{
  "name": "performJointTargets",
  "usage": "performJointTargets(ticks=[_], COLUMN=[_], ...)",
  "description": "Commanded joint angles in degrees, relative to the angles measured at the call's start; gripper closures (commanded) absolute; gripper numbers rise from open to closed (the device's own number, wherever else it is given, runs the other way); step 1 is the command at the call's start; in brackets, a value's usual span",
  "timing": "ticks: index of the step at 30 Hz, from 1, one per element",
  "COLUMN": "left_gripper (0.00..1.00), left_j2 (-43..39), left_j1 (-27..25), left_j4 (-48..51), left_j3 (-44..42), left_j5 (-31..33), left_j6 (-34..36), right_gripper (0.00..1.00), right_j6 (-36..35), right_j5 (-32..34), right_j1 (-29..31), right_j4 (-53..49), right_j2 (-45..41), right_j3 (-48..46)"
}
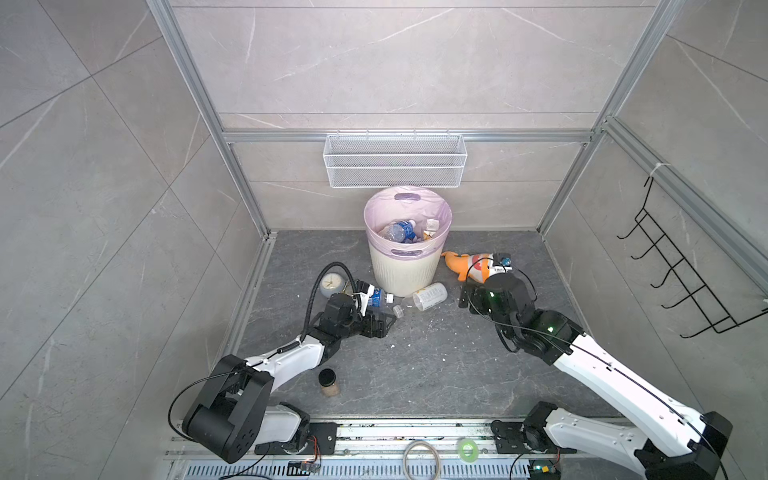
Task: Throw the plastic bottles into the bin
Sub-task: 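Pull the right gripper back while the left gripper reaches toward the bin base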
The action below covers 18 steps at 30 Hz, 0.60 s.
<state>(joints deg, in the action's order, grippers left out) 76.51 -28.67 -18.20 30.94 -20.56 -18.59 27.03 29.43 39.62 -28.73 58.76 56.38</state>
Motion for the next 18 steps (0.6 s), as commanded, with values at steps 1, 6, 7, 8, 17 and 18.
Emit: performJointTargets(ticks=[1, 6, 7, 8, 17, 18], left_gripper=[0.02, 0.02, 0.02, 0.02, 0.01, 0.01], left_j2=[-1.41, -0.16, 0.10, 0.38, 6.35, 7.05], left_j1=[-1.91, -5.56, -6.54, -7.66, -15.77, -16.02], left_j4=[1.05, 2.62, 3.25, 4.07, 13.47, 14.02], left_j3=[1.91, 3.61, 4.18, 4.98, 15.07, 15.99], left_j5=[4.12, 7.63, 8.57, 9.77, 19.47, 19.84], left_j6=[3.97, 5.38, 5.70, 6.18, 11.17, 11.43], right_gripper=[0.01, 0.01, 0.01, 0.01, 0.00, 0.00], right_j6=[1.89, 2.42, 2.55, 2.53, 2.40, 2.03], right_j5=[0.22, -0.50, -0.54, -0.55, 0.80, 0.76], right_j1=[-0.16, -0.15, -0.20, -0.15, -0.15, -0.11], right_j4=[1.96, 3.81, 4.45, 5.04, 9.82, 10.05], right_j2=[-4.37, -8.60, -9.20, -9.76, -14.78, -15.03], right_j3=[-5.70, -13.87, -15.47, -16.85, -26.79, -27.25])
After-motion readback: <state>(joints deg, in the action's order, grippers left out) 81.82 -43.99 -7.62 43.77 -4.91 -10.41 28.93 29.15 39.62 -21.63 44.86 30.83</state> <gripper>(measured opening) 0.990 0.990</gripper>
